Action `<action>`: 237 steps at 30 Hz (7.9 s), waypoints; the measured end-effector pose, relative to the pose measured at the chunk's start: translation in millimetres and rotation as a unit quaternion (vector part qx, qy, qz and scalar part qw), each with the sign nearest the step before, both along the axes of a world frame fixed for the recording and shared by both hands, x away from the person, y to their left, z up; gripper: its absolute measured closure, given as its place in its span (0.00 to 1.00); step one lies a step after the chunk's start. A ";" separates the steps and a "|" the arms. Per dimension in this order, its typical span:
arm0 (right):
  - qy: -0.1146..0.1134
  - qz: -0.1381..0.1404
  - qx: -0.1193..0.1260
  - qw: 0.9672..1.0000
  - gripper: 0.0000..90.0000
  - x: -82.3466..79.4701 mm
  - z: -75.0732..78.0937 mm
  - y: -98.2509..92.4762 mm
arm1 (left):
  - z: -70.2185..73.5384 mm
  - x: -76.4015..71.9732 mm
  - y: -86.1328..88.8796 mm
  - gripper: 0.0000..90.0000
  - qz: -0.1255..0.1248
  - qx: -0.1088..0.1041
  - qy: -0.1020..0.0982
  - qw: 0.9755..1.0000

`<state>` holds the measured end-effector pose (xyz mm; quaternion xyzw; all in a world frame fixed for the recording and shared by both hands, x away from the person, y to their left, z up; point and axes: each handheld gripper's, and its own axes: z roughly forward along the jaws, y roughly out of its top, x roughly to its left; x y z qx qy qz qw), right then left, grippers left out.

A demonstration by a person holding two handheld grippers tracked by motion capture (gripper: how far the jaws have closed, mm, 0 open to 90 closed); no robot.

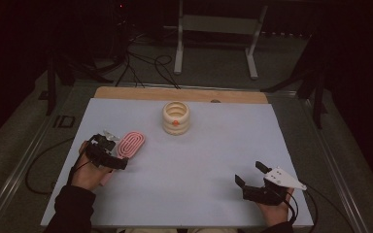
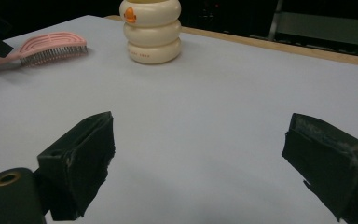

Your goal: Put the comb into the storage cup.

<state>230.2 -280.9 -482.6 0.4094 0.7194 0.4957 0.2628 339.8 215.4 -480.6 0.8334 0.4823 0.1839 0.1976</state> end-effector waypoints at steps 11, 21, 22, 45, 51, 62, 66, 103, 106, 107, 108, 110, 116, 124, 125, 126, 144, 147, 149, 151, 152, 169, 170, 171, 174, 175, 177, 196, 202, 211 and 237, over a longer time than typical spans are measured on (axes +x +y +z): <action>0.002 -0.001 0.000 1.000 0.09 0.0 -0.3 0.2 | -3.7 9.0 -4.8 0.02 -0.011 0.014 0.051 0.999; 0.003 -0.002 -0.001 1.000 0.09 0.1 -0.3 -0.4 | -7.5 15.1 -7.3 0.01 -0.017 0.033 0.089 0.995; 0.003 -0.002 -0.001 1.000 0.09 0.1 -0.3 -0.5 | -8.2 15.6 -7.3 0.01 -0.016 0.032 0.091 0.995; 0.006 -0.007 -0.005 1.000 0.09 0.6 -0.9 -0.9 | -10.0 15.3 -8.4 0.42 -0.012 0.037 0.124 0.991; 0.006 -0.007 -0.005 1.000 0.09 0.6 -0.9 -0.8 | -8.8 16.1 -9.6 0.61 -0.024 0.031 0.135 0.990; 0.006 -0.008 -0.005 1.000 0.09 0.6 -0.9 -1.5 | -8.0 18.4 -11.0 0.75 -0.024 0.022 0.153 0.988; 0.007 -0.007 -0.004 1.000 0.09 0.8 -1.1 -1.1 | -7.9 18.3 -11.1 0.76 -0.024 0.022 0.153 0.988; 0.009 -0.006 -0.005 1.000 0.09 1.3 -1.8 -0.4 | 15.5 11.0 -13.8 0.78 -0.022 -0.029 0.097 0.995; 0.010 -0.005 -0.004 1.000 0.09 1.4 -1.9 -0.4 | 17.0 10.2 -14.9 0.78 -0.023 -0.032 0.094 0.995; 0.010 -0.005 -0.004 1.000 0.09 1.4 -2.0 -0.4 | 17.0 10.2 -14.9 0.78 -0.023 -0.032 0.094 0.995; 0.010 -0.005 -0.004 1.000 0.09 1.4 -2.0 -0.4 | 17.7 10.0 -15.1 0.78 -0.024 -0.034 0.093 0.995; 0.011 -0.005 -0.004 1.000 0.09 1.5 -2.1 -0.4 | 19.3 9.2 -16.3 0.78 -0.026 -0.037 0.089 0.995; 0.013 -0.003 -0.006 1.000 0.09 1.8 -2.6 0.2 | 23.4 6.9 -17.9 0.78 -0.027 -0.042 0.070 0.996; 0.014 -0.004 -0.006 1.000 0.09 1.9 -2.8 0.6 | 28.1 4.6 -22.1 0.78 -0.030 -0.048 0.057 0.997; 0.014 -0.004 -0.005 1.000 0.09 1.8 -2.7 0.6 | 29.3 3.8 -23.8 0.78 -0.032 -0.049 0.053 0.997; 0.014 -0.004 -0.006 1.000 0.09 1.9 -2.9 0.6 | 29.9 3.3 -25.2 0.78 -0.034 -0.050 0.050 0.997; 0.020 0.002 -0.005 1.000 0.09 2.7 -3.6 4.0 | 41.3 -3.6 -42.2 0.78 -0.056 -0.064 0.025 0.996; 0.022 0.003 -0.004 1.000 0.09 3.2 -3.6 4.6 | 41.5 -3.8 -43.2 0.79 -0.055 -0.063 0.025 0.996; 0.027 0.007 -0.004 1.000 0.08 5.2 -3.0 5.9 | 42.5 -4.0 -45.2 0.78 -0.060 -0.067 0.025 0.996; 0.031 0.011 -0.004 0.999 0.08 7.9 0.0 8.2 | 43.9 -3.9 -46.4 0.79 -0.063 -0.065 0.023 0.996; 0.032 0.012 -0.003 0.999 0.08 8.2 1.2 8.8 | 44.4 -3.9 -46.7 0.79 -0.063 -0.065 0.022 0.996; 0.081 0.027 0.055 0.995 0.08 25.0 15.4 11.8 | 48.0 -6.4 -53.3 0.79 -0.074 -0.064 0.016 0.995; 0.084 0.029 0.059 0.994 0.08 26.5 16.1 12.0 | 48.0 -6.4 -53.3 0.79 -0.074 -0.064 0.016 0.995; 0.090 0.031 0.067 0.993 0.08 30.8 18.4 14.3 | 49.1 -7.1 -56.3 0.79 -0.079 -0.064 0.014 0.995; 0.093 0.033 0.065 0.993 0.08 32.9 20.5 17.2 | 50.3 -8.0 -59.1 0.79 -0.081 -0.066 0.011 0.994; 0.092 0.036 0.059 0.993 0.08 34.5 22.7 20.4 | 50.6 -8.4 -60.0 0.79 -0.082 -0.068 0.009 0.994; 0.093 0.036 0.058 0.993 0.08 34.9 24.0 21.9 | 51.4 -8.8 -61.3 0.79 -0.084 -0.070 0.009 0.994; 0.085 0.087 0.046 0.992 0.08 52.5 52.9 62.3 | 58.1 -19.6 -76.8 0.78 -0.115 -0.083 -0.013 0.990; 0.081 0.099 0.044 0.991 0.08 56.7 61.4 72.7 | 60.3 -23.3 -82.4 0.79 -0.126 -0.086 -0.020 0.988; 0.086 0.121 0.049 0.988 0.08 63.0 69.5 86.8 | 62.4 -28.6 -89.5 0.79 -0.137 -0.091 -0.031 0.986; 0.119 0.145 0.110 0.976 0.08 92.6 78.8 112.9 | 68.9 -42.9 -103.9 0.79 -0.177 -0.106 -0.065 0.976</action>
